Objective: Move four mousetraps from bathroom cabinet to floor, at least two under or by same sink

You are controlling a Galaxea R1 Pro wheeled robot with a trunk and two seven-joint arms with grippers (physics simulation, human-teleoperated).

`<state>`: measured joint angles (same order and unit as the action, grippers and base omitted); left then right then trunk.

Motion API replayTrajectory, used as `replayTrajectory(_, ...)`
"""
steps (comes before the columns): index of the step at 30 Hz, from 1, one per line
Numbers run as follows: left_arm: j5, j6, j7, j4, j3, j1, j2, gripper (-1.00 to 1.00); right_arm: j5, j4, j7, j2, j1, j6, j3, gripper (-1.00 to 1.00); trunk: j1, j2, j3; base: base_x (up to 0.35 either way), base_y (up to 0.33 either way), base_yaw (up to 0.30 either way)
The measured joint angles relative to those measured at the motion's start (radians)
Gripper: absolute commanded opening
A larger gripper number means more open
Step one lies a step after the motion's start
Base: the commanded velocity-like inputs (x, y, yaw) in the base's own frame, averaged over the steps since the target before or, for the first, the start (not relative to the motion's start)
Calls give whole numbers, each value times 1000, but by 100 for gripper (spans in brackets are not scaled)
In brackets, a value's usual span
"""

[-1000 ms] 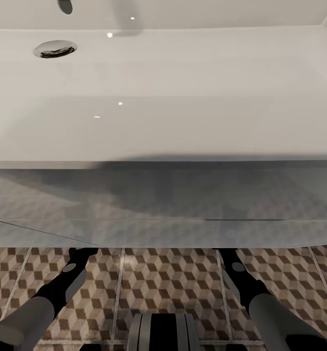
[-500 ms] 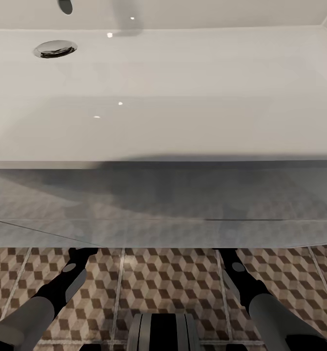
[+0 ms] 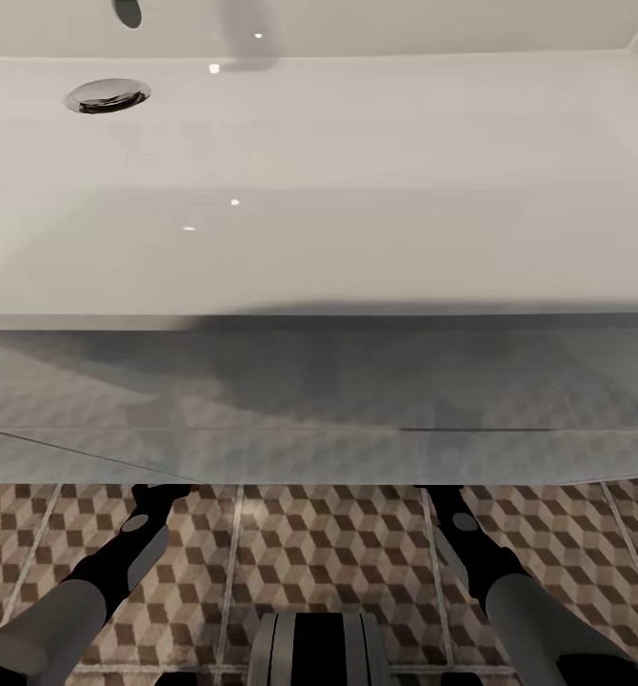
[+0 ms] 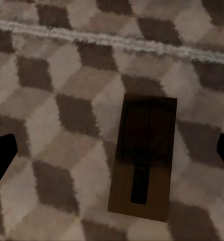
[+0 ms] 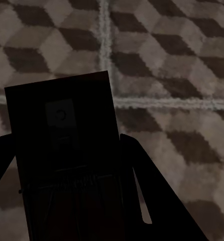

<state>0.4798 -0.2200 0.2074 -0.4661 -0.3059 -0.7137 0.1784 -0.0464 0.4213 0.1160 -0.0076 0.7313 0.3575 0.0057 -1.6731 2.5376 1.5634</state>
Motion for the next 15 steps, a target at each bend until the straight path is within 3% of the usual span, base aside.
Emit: replayTrajectory(15, 0, 1, 2, 0, 0, 0, 0, 100, 0, 0, 0, 0, 0, 0, 0, -100, 0, 0, 0, 0, 0, 0)
